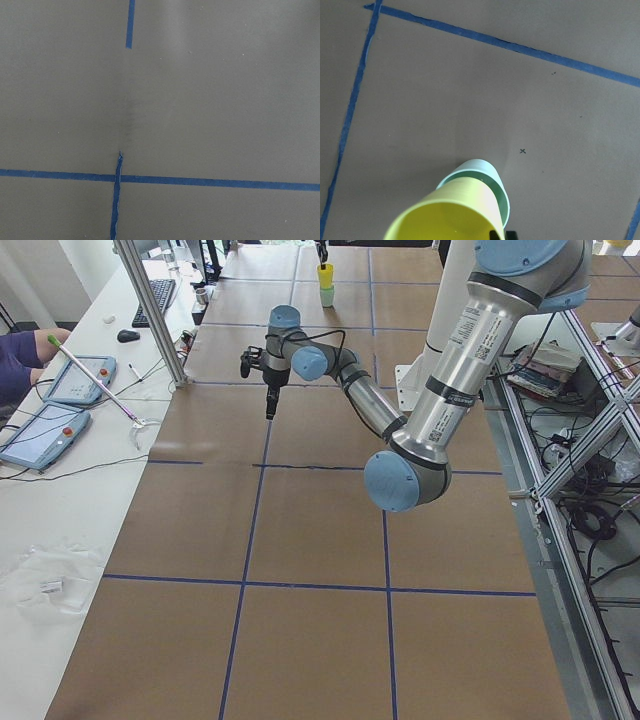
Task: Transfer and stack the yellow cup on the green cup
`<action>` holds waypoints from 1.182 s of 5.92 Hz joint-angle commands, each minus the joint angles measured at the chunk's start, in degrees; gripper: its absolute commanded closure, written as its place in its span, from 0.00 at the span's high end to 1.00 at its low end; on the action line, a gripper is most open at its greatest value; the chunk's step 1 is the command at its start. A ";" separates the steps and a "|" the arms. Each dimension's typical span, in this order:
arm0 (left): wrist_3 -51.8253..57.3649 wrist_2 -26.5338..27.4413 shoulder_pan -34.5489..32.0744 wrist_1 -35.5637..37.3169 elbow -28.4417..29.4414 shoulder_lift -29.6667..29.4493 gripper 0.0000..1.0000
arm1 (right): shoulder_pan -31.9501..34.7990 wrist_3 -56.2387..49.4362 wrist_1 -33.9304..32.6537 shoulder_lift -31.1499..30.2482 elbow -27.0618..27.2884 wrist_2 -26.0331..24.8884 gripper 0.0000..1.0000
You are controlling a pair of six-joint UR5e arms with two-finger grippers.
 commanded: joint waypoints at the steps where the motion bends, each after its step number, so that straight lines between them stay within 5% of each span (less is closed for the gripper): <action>1: 0.05 0.00 0.04 0.00 0.00 -0.07 1.00 | -0.63 -0.20 0.02 0.03 -0.13 -0.15 0.99; 4: 0.14 -0.09 -0.04 0.00 -0.27 -0.07 1.00 | -0.38 -0.11 0.02 -0.31 0.57 -0.23 1.00; 7: 10.52 -5.43 -0.74 -0.18 -0.96 2.37 1.00 | 11.88 -10.17 -0.86 -8.02 0.75 -2.17 1.00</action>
